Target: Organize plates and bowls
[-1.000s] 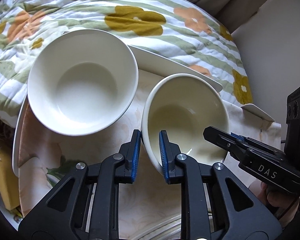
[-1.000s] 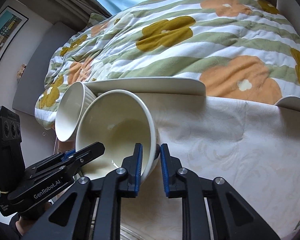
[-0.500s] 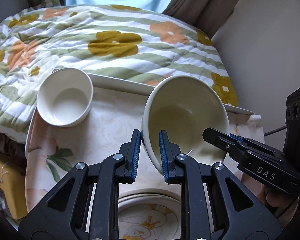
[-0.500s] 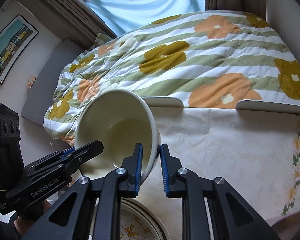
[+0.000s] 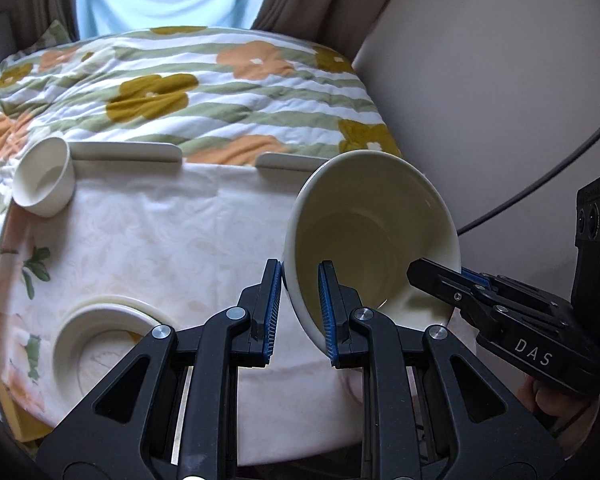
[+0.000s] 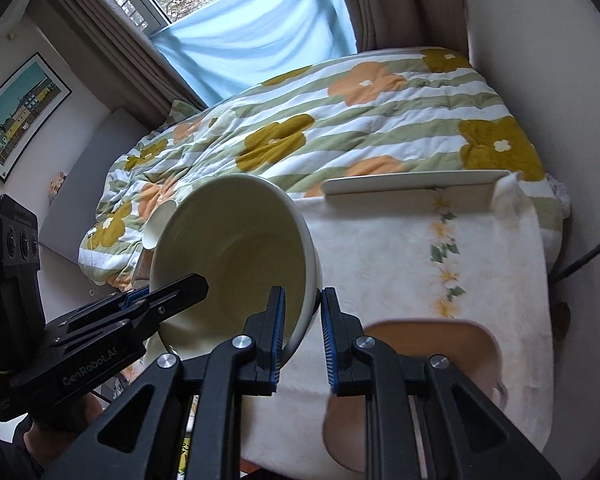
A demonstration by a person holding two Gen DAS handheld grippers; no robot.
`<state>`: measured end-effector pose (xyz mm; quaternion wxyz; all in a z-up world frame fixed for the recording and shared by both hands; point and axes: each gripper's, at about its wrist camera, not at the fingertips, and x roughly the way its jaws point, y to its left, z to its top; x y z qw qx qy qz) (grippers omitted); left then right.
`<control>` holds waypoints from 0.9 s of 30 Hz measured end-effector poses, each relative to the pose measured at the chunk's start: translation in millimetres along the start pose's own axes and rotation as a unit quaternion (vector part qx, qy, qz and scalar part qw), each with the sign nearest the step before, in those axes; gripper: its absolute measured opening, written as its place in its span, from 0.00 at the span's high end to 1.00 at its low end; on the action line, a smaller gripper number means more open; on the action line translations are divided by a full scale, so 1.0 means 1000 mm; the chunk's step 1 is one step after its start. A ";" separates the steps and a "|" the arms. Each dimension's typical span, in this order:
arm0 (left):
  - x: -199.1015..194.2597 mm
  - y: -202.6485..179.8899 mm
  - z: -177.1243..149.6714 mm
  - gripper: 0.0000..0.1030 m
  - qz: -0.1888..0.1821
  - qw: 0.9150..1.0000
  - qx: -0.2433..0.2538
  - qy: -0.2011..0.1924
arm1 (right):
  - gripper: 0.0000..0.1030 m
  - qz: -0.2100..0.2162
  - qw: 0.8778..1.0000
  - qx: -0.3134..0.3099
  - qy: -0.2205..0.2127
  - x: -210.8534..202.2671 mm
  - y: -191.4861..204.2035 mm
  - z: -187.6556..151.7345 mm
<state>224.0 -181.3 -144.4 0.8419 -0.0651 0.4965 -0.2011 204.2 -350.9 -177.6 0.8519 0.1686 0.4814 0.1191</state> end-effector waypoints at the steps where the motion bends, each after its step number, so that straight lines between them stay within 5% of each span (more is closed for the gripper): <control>1: 0.003 -0.010 -0.005 0.84 -0.004 1.000 0.003 0.004 | 0.84 -0.005 1.000 0.004 0.000 -0.006 -0.009 -0.006; 8: 0.032 -0.057 -0.041 0.84 -0.016 0.998 0.029 0.055 | 0.84 -0.029 0.999 0.033 0.013 -0.024 -0.053 -0.039; 18: 0.089 -0.078 -0.068 0.84 0.006 0.986 0.096 0.133 | 0.84 -0.047 0.993 0.094 0.049 0.003 -0.091 -0.075; 27: 0.118 -0.088 -0.069 0.84 0.036 0.974 0.165 0.152 | 0.84 -0.062 0.988 0.127 0.063 0.018 -0.100 -0.089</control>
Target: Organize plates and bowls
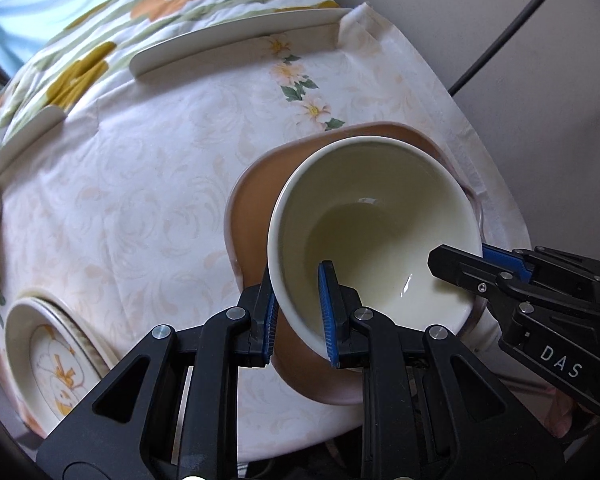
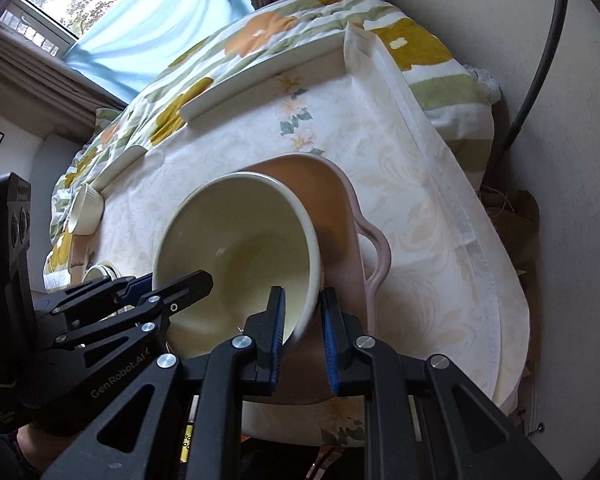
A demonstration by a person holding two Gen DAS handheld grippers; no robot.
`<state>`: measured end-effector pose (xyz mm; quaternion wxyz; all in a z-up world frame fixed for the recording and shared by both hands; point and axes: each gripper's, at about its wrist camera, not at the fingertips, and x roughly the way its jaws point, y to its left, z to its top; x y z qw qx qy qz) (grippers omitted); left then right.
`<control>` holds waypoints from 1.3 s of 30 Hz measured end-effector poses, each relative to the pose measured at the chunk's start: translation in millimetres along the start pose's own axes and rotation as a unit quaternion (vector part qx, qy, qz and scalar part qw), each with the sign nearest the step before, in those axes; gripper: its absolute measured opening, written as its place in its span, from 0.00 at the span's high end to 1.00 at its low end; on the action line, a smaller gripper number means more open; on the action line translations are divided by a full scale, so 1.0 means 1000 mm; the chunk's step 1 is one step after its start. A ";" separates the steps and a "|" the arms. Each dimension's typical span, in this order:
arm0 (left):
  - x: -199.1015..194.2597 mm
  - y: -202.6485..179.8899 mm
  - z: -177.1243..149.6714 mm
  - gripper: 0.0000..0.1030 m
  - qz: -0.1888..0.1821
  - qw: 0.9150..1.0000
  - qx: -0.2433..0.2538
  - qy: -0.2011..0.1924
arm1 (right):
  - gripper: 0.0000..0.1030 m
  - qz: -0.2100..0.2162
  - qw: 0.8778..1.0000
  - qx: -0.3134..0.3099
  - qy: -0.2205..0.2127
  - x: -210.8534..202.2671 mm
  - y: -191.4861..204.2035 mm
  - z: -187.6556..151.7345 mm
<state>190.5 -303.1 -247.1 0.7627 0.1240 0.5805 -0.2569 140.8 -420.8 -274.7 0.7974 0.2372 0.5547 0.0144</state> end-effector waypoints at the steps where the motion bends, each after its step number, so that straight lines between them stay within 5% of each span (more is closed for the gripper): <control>1: 0.001 -0.001 0.000 0.84 0.002 1.000 0.004 0.001 | 0.84 -0.001 1.000 0.003 0.001 0.001 -0.001 -0.001; 7: 0.007 -0.007 0.003 0.84 0.034 0.999 0.035 -0.009 | 0.84 -0.005 1.000 0.011 0.002 0.004 -0.003 -0.003; 22: 0.004 -0.006 0.003 0.84 0.045 0.998 0.033 -0.011 | 0.84 -0.009 1.000 0.005 -0.003 -0.001 0.000 -0.004; 32: -0.038 -0.006 0.001 0.84 0.041 0.998 0.015 -0.053 | 0.84 -0.018 0.999 -0.027 -0.039 -0.038 0.004 -0.010; 39: -0.093 0.010 -0.011 0.83 0.050 0.991 -0.037 -0.116 | 0.84 0.005 0.993 -0.092 -0.071 -0.068 0.029 -0.009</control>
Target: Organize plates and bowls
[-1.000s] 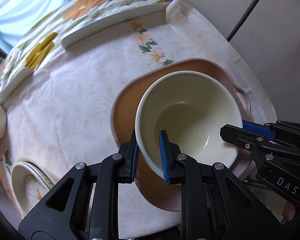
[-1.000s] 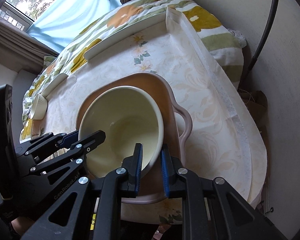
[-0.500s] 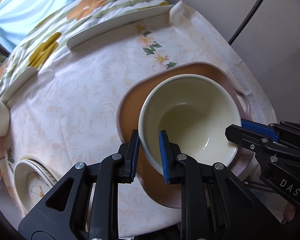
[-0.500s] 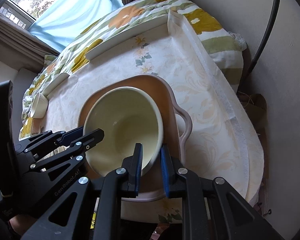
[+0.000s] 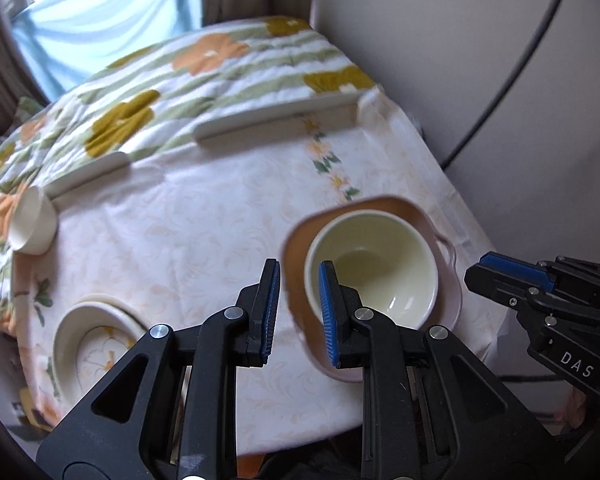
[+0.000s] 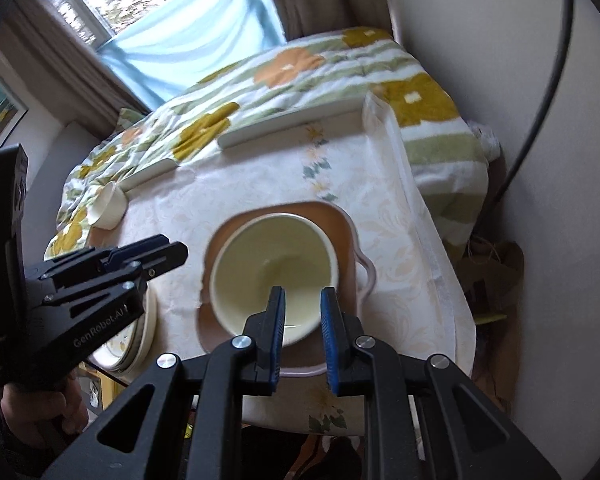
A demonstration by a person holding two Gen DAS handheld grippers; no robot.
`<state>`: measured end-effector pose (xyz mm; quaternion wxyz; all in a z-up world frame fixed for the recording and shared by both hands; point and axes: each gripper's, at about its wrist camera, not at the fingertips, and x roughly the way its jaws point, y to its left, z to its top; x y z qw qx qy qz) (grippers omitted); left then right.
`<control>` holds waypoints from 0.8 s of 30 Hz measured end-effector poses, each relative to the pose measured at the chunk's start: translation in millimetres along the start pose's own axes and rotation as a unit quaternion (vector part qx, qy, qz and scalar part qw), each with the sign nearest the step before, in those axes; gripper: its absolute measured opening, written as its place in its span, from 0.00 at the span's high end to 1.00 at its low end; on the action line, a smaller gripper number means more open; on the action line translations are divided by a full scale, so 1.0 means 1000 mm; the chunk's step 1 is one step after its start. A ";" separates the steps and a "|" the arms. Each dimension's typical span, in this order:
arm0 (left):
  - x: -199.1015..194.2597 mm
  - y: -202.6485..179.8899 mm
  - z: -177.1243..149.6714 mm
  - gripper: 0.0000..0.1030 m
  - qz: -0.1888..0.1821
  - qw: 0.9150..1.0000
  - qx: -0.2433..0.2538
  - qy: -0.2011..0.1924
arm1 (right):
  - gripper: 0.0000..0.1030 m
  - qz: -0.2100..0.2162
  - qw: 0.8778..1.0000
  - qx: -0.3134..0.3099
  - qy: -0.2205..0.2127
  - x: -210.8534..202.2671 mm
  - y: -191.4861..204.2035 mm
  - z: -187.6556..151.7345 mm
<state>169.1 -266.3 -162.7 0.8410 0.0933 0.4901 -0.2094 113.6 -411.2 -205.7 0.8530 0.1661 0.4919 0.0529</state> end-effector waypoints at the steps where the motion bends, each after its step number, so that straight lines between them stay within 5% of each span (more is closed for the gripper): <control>1: -0.011 0.008 0.000 0.82 0.005 1.000 -0.014 -0.012 | 0.84 0.009 1.000 -0.015 -0.004 -0.002 0.007 0.004; 4: -0.045 0.037 -0.005 0.73 0.031 0.997 -0.057 -0.050 | 0.84 0.034 0.998 -0.047 -0.012 -0.003 0.030 0.016; 5: -0.058 0.049 -0.009 0.55 0.048 0.994 -0.072 -0.064 | 0.84 0.044 0.997 -0.058 -0.016 -0.003 0.039 0.021; 6: -0.068 0.060 -0.012 0.27 0.066 0.991 -0.085 -0.077 | 0.84 0.053 0.996 -0.071 -0.020 -0.002 0.049 0.026; 8: -0.090 0.084 -0.020 0.01 0.103 0.982 -0.115 -0.109 | 0.80 0.068 0.993 -0.093 -0.027 0.001 0.069 0.037; 12: -0.117 0.140 -0.035 0.00 0.135 0.966 -0.179 -0.127 | 0.11 0.113 0.985 -0.122 -0.038 0.007 0.107 0.057; 19: -0.139 0.251 -0.061 0.00 0.130 0.934 -0.301 -0.143 | 0.09 0.153 0.970 -0.187 -0.022 0.038 0.192 0.103; 24: -0.124 0.323 -0.061 0.00 0.128 0.921 -0.344 -0.132 | 0.09 0.154 0.964 -0.217 -0.025 0.072 0.248 0.130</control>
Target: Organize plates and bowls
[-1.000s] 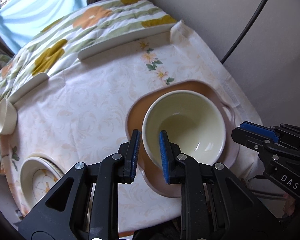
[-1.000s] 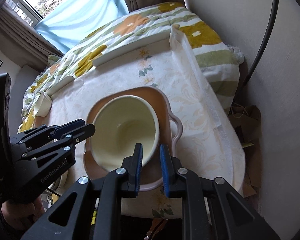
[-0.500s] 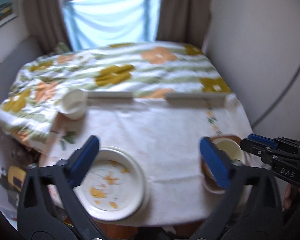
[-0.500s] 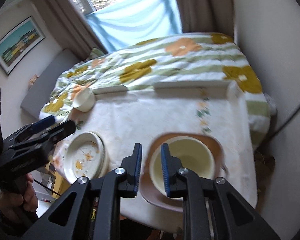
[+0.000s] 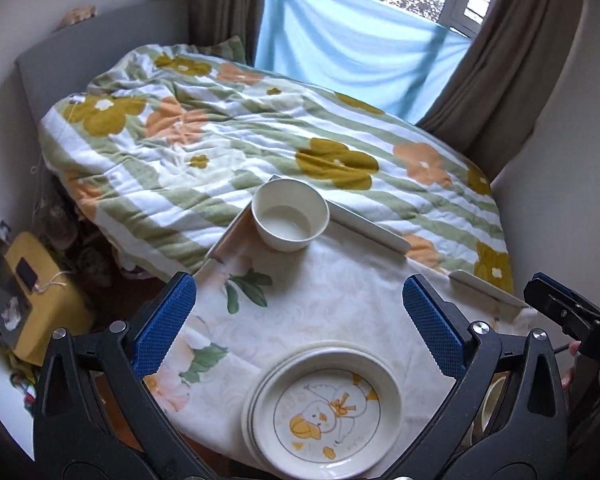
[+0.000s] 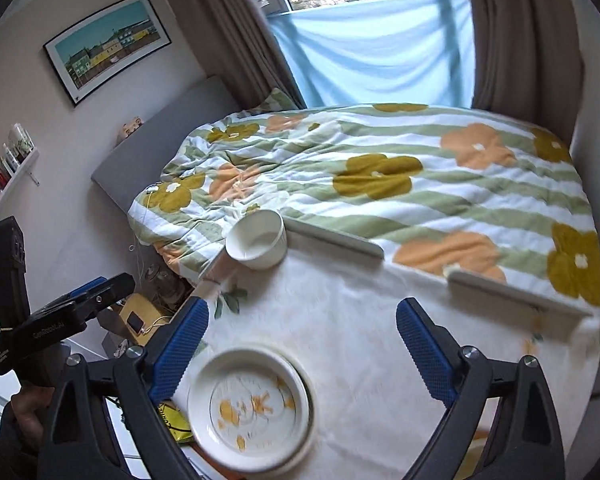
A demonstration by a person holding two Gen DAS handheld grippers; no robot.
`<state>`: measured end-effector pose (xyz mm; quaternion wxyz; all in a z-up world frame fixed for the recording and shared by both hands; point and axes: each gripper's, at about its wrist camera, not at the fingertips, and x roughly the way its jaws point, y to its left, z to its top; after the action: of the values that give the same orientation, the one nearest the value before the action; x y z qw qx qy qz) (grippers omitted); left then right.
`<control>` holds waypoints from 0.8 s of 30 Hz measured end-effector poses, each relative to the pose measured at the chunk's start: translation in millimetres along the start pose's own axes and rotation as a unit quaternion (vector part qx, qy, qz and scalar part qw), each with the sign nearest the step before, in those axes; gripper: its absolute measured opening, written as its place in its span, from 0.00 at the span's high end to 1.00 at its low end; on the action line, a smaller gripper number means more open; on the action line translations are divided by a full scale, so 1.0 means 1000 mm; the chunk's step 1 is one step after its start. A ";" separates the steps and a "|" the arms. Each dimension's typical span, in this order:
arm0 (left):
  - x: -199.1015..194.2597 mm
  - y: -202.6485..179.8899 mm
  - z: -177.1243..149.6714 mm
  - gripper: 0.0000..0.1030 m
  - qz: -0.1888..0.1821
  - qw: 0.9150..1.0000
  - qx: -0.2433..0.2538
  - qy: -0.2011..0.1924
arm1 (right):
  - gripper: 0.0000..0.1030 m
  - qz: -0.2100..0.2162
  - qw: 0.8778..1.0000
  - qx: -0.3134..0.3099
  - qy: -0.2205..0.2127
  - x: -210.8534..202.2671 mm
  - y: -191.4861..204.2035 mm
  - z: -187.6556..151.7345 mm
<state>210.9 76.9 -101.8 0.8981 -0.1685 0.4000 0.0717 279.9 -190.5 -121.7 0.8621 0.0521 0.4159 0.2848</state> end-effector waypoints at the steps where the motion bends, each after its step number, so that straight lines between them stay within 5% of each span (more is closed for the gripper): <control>1: 0.010 0.007 0.005 0.00 -0.001 1.000 -0.007 0.004 | 0.09 0.001 1.000 -0.001 0.002 0.011 0.002 0.008; 7: 0.099 0.045 0.038 0.02 -0.018 0.998 -0.045 0.051 | 0.09 0.024 0.998 0.021 0.062 0.109 0.007 0.052; 12: 0.175 0.059 0.045 0.21 -0.042 0.992 -0.062 0.103 | 0.09 0.039 0.990 0.060 0.121 0.194 -0.001 0.061; 14: 0.200 0.061 0.043 0.31 -0.044 0.989 -0.066 0.123 | 0.13 0.043 0.987 0.070 0.135 0.218 -0.003 0.058; 16: 0.219 0.063 0.041 0.39 -0.048 0.987 -0.068 0.139 | 0.32 0.044 0.984 0.080 0.156 0.241 -0.005 0.054; 18: 0.232 0.064 0.038 0.48 -0.049 0.985 -0.064 0.150 | 0.41 0.046 0.981 0.090 0.167 0.256 -0.007 0.050; 24: 0.257 0.066 0.036 0.64 -0.050 0.984 -0.055 0.164 | 0.49 0.057 0.977 0.105 0.178 0.280 -0.009 0.046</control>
<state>390.8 149.9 -286.1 0.8118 -0.2472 0.5286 0.0201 455.9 -41.8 -287.3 0.7464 0.1140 0.5866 0.2929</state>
